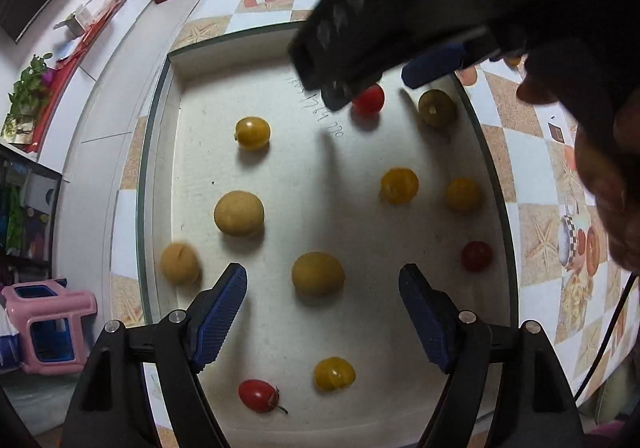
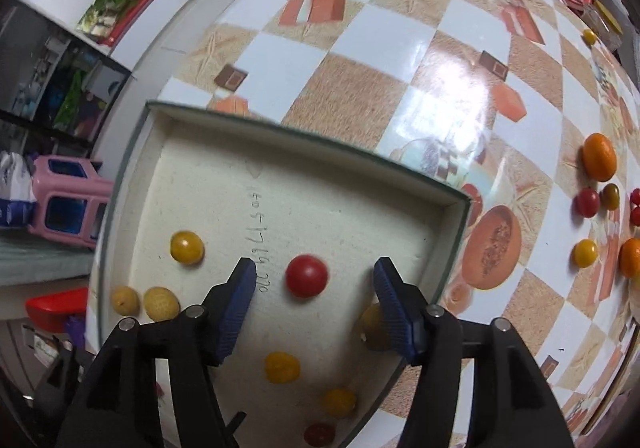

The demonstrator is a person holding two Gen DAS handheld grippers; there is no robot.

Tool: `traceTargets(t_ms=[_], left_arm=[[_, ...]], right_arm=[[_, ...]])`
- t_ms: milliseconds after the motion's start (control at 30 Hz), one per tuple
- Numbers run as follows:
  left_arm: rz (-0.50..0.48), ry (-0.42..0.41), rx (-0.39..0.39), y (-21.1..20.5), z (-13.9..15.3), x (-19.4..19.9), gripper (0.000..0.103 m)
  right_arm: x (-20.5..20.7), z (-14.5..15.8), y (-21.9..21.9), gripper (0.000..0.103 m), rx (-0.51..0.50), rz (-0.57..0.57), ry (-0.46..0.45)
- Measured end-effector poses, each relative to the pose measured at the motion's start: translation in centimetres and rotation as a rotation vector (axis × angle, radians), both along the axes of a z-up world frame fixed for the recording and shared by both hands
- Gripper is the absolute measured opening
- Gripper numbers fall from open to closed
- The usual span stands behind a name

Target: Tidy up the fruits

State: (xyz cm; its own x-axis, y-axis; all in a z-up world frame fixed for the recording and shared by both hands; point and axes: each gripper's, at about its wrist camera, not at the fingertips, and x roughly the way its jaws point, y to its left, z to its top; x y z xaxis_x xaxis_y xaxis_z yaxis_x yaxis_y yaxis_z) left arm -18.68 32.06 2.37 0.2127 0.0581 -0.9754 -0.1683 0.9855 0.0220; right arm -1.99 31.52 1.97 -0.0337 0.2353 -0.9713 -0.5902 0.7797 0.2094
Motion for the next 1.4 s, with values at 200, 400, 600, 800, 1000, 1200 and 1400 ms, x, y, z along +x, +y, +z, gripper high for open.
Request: traceTargets(t_ms=[200, 400, 600, 800, 1000, 1200, 1400], left_arm=[[0.001, -0.008, -0.023, 0.0, 1.6, -0.9, 0.08], [0.005, -0.024, -0.03, 0.4, 3.9, -1.8, 0.103], [-0.018, -0.008, -0.006, 1.1, 4.9, -2.5, 0.103], [-0.04, -0.032, 0.031, 1.4, 7.1, -3.4, 0.103], [-0.074, 0.003, 0.044, 1.3, 8.3, -4.1, 0.103], [-0.12, 0.024, 0.06, 1.3, 9.1, -4.5, 0.103], [-0.148, 0.033, 0.081, 1.5, 9.6, -4.8, 0.103]], right_arm=[[-0.3, 3.5, -1.6, 0.082, 0.056, -0.039, -0.02], [-2.7, 6.1, -4.0, 0.1, 0.041, -0.062, -0.042], [-4.9, 7.2, -6.1, 0.103, 0.015, -0.091, -0.044], [-6.8, 8.8, -7.8, 0.103, -0.042, -0.09, -0.092], [-8.4, 9.8, -9.1, 0.103, -0.074, -0.094, -0.092], [-9.6, 10.5, -10.1, 0.103, -0.09, -0.093, -0.083], [-10.3, 10.9, -10.4, 0.103, -0.102, -0.088, -0.078]])
